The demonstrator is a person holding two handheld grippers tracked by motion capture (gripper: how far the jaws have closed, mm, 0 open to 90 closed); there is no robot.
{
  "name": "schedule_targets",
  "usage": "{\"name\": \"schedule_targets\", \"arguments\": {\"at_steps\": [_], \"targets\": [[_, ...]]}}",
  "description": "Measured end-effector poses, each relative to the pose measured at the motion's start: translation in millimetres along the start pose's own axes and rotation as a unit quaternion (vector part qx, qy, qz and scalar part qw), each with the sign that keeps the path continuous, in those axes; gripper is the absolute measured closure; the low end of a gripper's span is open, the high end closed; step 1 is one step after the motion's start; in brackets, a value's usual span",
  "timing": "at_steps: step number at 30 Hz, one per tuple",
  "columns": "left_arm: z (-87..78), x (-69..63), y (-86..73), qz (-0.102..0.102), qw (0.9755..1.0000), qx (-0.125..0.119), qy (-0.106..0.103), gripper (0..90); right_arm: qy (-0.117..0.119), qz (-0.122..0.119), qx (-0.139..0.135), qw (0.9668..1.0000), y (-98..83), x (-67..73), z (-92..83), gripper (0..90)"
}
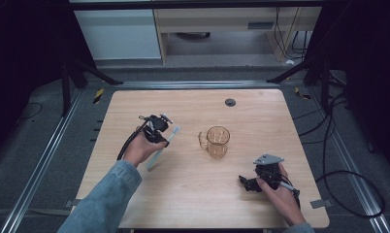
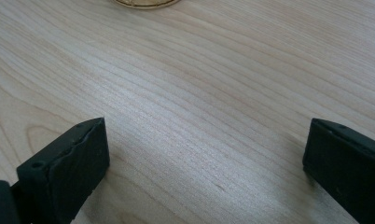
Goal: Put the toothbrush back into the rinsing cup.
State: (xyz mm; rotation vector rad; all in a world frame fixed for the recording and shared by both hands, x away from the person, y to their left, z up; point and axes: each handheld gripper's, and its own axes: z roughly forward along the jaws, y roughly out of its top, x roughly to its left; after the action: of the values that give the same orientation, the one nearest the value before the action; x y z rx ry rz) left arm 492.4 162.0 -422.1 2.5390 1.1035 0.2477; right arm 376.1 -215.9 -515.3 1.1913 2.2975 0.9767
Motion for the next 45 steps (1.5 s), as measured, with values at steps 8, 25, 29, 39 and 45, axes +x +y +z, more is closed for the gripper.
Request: {"name": "schedule_targets", "arguments": {"at_steps": [8,25,29,39,45], "targets": [[-8.5,-15.3,8.3,0.003,0.9985,-0.055,-0.006,78.8,0.003,-0.004,0.0,1.0,-0.3,-0.8,-0.1,0.6],[-44.5,-24.3,18.1,-0.003,0.9856,-0.168,-0.023,78.8,-0.003,0.007,0.001,1.0,-0.5,1.6,-0.7,0.6],[-45.4,-20.1,24.6,-0.01,0.9836,-0.179,-0.021,78.8,-0.002,0.008,0.001,1.0,-0.5,1.6,-0.7,0.6],[-48.7,-33.1,36.0,0.005,0.9786,-0.205,-0.018,78.8,-0.001,0.006,0.0,1.0,-0.5,1.7,-0.7,0.6],[-50.0,-41.1,41.4,0.007,0.9715,-0.237,-0.005,78.8,0.002,0.002,0.0,1.0,-0.5,1.7,-0.7,0.6]]}}
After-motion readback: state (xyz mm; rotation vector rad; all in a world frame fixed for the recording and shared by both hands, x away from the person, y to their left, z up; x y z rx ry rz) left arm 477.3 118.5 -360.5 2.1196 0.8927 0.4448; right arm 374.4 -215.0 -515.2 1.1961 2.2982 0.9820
